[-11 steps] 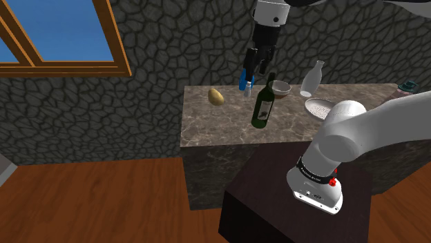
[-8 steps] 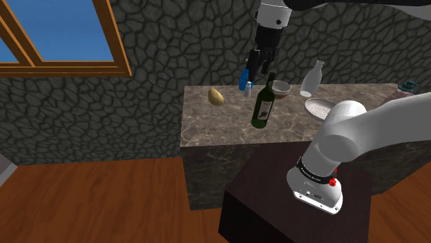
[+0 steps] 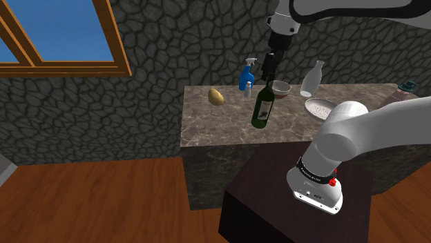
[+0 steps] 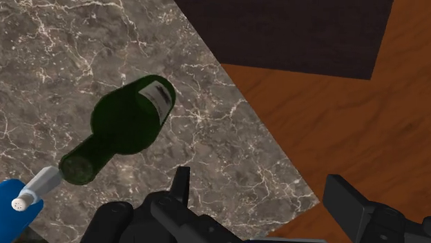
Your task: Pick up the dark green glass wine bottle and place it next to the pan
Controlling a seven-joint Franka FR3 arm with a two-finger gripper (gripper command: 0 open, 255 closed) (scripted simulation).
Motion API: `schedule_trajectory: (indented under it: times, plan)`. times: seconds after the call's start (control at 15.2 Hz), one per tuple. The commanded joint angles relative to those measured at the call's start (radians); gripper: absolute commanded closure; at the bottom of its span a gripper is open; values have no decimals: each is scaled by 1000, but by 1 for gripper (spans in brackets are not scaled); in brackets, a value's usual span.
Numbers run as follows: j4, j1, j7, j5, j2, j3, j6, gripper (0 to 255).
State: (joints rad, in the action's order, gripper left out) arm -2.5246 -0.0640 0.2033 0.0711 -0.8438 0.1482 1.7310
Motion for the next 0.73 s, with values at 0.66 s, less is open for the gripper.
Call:
schedule_trajectory:
  times: [0.66]
  plan:
    - [-13, -52, 335, 185, 132, 268, 239, 0]
